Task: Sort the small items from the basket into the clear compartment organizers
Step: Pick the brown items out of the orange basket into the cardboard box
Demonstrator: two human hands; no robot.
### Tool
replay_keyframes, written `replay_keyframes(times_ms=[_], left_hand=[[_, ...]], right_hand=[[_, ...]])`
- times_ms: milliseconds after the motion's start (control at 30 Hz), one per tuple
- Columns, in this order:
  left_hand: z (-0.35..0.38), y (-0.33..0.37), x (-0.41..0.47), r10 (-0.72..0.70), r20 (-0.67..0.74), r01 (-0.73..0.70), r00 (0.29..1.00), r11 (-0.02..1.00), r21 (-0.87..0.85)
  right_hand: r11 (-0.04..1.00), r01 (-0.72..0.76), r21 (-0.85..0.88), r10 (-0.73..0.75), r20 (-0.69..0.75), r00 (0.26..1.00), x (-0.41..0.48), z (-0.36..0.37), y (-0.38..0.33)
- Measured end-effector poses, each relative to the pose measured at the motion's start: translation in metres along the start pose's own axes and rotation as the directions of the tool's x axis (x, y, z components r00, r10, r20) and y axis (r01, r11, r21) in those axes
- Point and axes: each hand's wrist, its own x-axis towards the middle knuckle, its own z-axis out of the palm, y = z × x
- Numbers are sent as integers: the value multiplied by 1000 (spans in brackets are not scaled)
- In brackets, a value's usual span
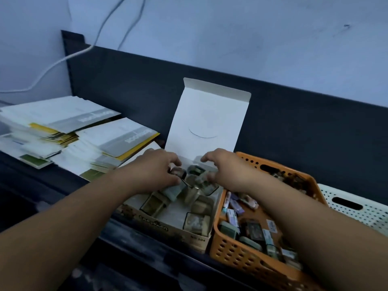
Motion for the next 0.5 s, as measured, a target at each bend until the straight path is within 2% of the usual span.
replay_keyframes(times_ms=[100, 200, 300, 400, 500], left_hand=[[2, 20, 3, 51, -25, -54, 998, 989, -136], [8, 45, 9, 158, -9, -156, 987, 962, -223], [18, 69, 15, 233, 38, -212, 972, 933, -289], [27, 91, 17, 290, 100, -248, 952, 919, -305], [34, 108, 20, 311, 144, -256, 939, 917, -306]], right_hand=[[992, -43, 116, 52, -74, 996, -17, -11, 19], [955, -130, 267, 128, 27, 991, -46, -20, 45], [966, -187, 176, 149, 212, 966, -75, -21, 66], [952, -246, 185, 160, 384, 909, -95, -14, 66], [959, -256, 124, 176, 446, 878, -103, 0, 62]])
